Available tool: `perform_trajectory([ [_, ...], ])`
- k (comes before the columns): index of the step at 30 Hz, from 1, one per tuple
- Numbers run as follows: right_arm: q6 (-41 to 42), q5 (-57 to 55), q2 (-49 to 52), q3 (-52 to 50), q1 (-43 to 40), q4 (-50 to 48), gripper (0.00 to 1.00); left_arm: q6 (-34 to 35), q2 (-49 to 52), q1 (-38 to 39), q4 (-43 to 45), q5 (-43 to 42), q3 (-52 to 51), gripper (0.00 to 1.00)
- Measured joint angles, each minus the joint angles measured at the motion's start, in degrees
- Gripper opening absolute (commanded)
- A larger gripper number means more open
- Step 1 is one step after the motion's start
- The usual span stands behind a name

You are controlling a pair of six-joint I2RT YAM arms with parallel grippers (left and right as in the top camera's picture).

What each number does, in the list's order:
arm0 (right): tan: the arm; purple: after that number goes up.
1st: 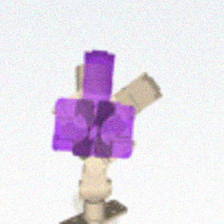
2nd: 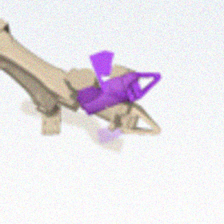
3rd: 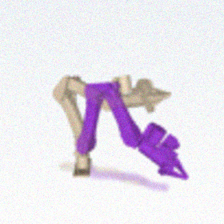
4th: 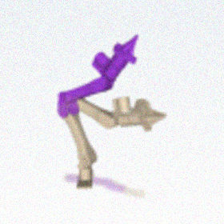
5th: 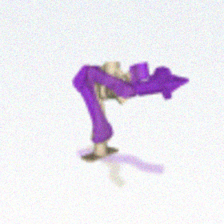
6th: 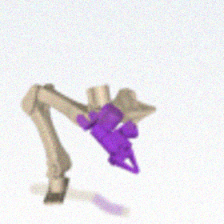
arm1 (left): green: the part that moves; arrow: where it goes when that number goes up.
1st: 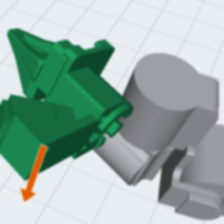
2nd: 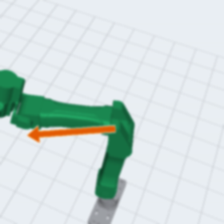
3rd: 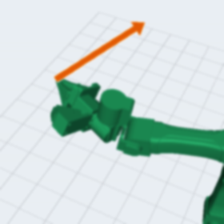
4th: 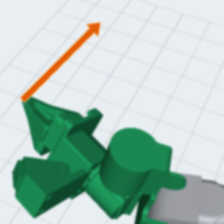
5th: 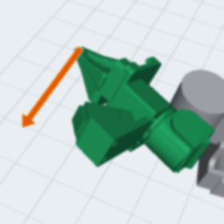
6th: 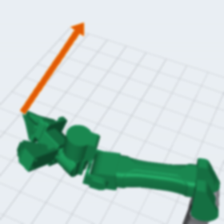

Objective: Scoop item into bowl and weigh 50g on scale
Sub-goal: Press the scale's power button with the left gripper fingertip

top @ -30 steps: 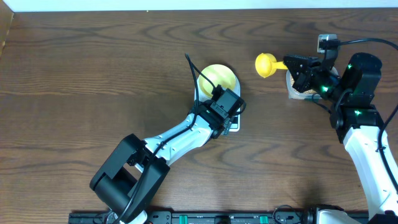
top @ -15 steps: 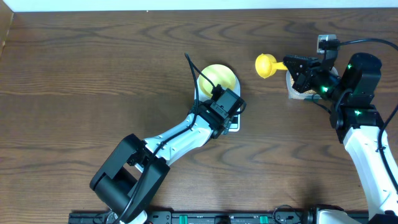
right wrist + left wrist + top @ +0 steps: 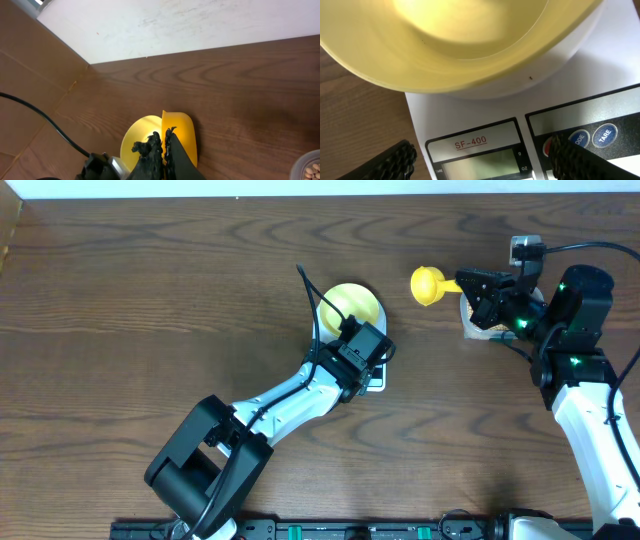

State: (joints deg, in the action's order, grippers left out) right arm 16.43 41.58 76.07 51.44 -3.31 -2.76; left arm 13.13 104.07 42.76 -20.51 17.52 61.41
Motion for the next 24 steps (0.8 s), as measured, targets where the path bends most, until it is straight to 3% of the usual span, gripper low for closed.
perform_trajectory([
  [24,-0.15,-0.02,0.0,0.0,0.0,0.0,0.01,-0.04,0.52,0.0,0.15,0.0,0.0,0.87],
])
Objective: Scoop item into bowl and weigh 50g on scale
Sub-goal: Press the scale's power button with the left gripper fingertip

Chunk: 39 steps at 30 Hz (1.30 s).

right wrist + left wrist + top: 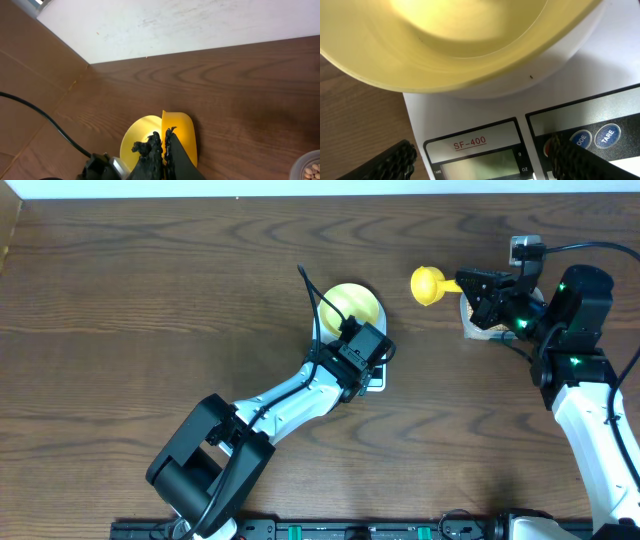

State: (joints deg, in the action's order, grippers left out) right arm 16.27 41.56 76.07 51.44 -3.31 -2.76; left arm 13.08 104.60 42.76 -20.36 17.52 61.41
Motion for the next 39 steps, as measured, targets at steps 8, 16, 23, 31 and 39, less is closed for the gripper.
perform_trajectory([
  [8,-0.02,0.0,0.0,0.0,0.0,0.0,0.01,-0.26,0.5,0.07,0.48,-0.09,0.13,0.87],
  [16,0.0,0.0,0.0,0.0,0.0,0.0,0.01,-0.48,0.55,0.07,-0.24,-0.22,0.37,0.87],
  [23,0.0,-0.02,0.0,0.0,0.0,0.0,0.01,-0.22,-0.02,0.09,-2.86,-0.31,0.59,0.87],
  [31,0.0,0.0,0.0,0.0,0.0,0.0,0.0,-0.24,-4.13,0.09,-5.27,-4.0,-0.13,0.87],
  [39,-0.02,-0.02,0.0,0.0,0.0,0.0,0.01,-0.22,-14.47,0.11,-7.23,-6.43,-0.11,0.87],
])
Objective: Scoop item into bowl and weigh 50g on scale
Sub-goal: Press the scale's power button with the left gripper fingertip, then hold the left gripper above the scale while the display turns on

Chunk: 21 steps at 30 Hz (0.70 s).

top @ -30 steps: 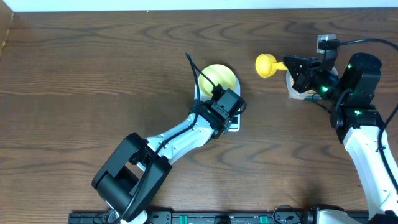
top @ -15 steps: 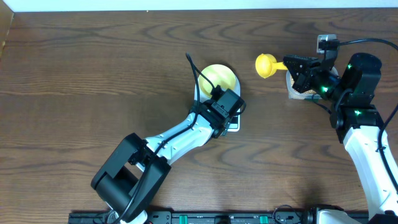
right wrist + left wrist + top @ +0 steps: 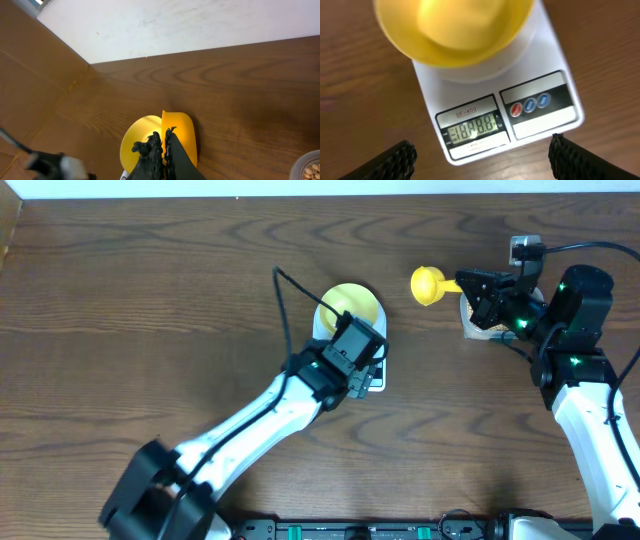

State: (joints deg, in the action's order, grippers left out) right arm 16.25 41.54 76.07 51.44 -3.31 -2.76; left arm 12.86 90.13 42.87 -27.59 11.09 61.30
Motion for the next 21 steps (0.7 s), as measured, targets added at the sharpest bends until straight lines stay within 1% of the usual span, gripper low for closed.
perform_trajectory([
  [7,0.0,0.0,0.0,0.0,0.0,1.27,0.01,-0.02,-5.42,0.0,-0.46,-0.48,0.0,0.87],
  [21,0.0,0.0,0.0,0.0,0.0,1.68,0.01,0.0,-5.66,0.0,-0.5,-0.48,0.0,0.87],
])
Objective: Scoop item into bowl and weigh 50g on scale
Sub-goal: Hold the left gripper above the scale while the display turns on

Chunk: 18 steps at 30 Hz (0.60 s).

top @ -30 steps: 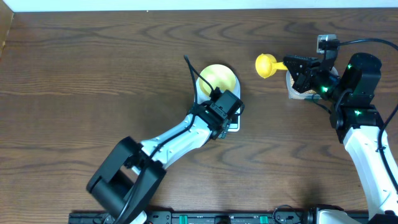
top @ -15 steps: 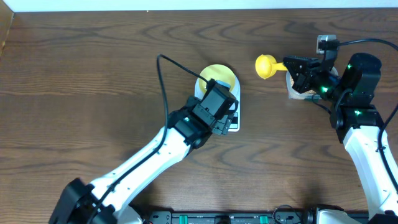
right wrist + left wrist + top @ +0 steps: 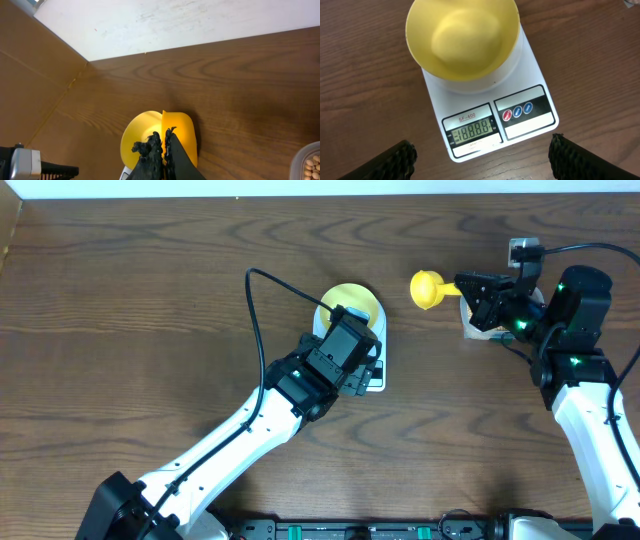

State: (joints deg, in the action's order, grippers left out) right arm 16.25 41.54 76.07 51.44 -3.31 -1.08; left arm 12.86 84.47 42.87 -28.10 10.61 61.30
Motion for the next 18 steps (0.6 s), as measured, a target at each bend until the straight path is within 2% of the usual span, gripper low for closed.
perform_trajectory([
  [18,-0.04,-2.75,0.0,0.0,0.0,0.0,0.01,-0.02,0.0,0.0,0.0,0.0,0.0,0.87],
])
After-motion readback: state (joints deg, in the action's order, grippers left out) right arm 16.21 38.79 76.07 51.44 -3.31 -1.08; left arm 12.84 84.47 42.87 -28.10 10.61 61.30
